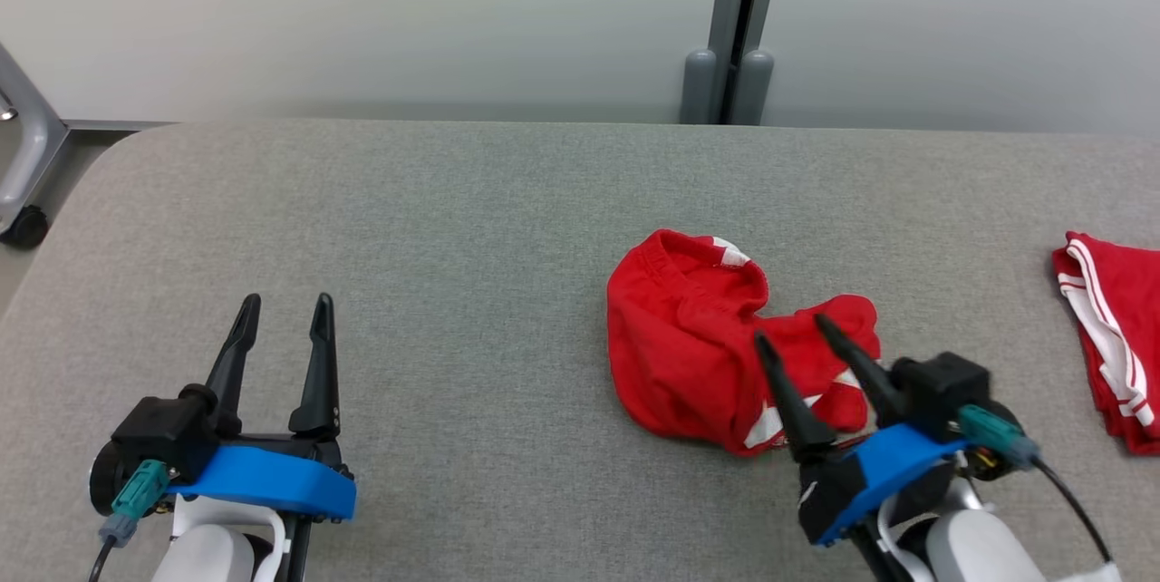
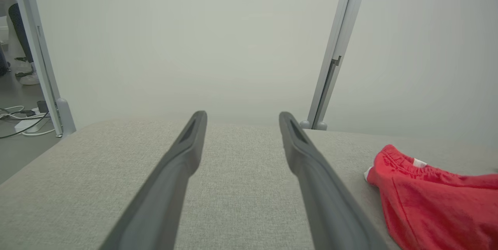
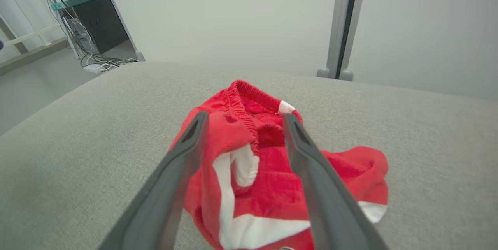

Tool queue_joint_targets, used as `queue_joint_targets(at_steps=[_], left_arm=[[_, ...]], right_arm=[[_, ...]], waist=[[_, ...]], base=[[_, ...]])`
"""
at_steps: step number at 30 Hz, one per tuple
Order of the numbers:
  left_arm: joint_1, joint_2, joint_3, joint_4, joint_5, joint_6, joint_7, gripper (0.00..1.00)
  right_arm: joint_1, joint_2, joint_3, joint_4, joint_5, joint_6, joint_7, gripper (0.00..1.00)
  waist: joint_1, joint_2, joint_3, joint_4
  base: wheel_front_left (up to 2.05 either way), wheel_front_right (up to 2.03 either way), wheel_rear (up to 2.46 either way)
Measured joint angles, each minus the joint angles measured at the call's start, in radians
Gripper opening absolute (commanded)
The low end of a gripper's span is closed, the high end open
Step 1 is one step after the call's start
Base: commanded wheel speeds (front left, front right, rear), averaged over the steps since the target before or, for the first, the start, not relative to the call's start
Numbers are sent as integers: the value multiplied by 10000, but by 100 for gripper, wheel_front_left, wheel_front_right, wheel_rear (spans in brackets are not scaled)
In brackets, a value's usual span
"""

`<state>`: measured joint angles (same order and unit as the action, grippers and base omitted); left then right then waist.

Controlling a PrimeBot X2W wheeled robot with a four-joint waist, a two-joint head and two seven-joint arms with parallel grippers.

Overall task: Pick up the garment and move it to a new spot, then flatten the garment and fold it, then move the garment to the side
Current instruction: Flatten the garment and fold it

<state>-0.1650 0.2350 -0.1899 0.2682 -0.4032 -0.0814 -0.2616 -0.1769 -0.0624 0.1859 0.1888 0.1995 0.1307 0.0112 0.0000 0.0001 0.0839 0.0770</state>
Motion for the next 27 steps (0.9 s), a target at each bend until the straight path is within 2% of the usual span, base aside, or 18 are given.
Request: queue_joint_targets(at_steps=[5, 8, 11, 21, 27], left_arm=[[151, -15, 105, -58, 65, -2, 0, 100], [207, -23, 134, -63, 73, -17, 0, 100], [283, -56, 146, -105, 90, -36, 0, 100], [583, -128, 130, 50, 159, -73, 0, 100], [788, -42, 48, 232, 159, -75, 38, 100]], right_arm=[[451, 75, -681, -1020, 347, 0, -642, 100], [649, 94, -968, -1396, 391, 0, -669, 100], [1014, 111, -1697, -1944, 199, 0, -683, 100], [1791, 115, -3139, -1810, -311, 0, -1005, 100], [2052, 117, -3260, -1448, -384, 0, -882, 100]], waist=[[-1, 0, -73, -209], [-1, 0, -118, -282], [0, 0, -214, -435], [-1, 0, -661, -559], [-1, 0, -854, -794]], base=[[0, 0, 0], [0, 0, 0], [0, 0, 0], [0, 0, 0], [0, 0, 0]])
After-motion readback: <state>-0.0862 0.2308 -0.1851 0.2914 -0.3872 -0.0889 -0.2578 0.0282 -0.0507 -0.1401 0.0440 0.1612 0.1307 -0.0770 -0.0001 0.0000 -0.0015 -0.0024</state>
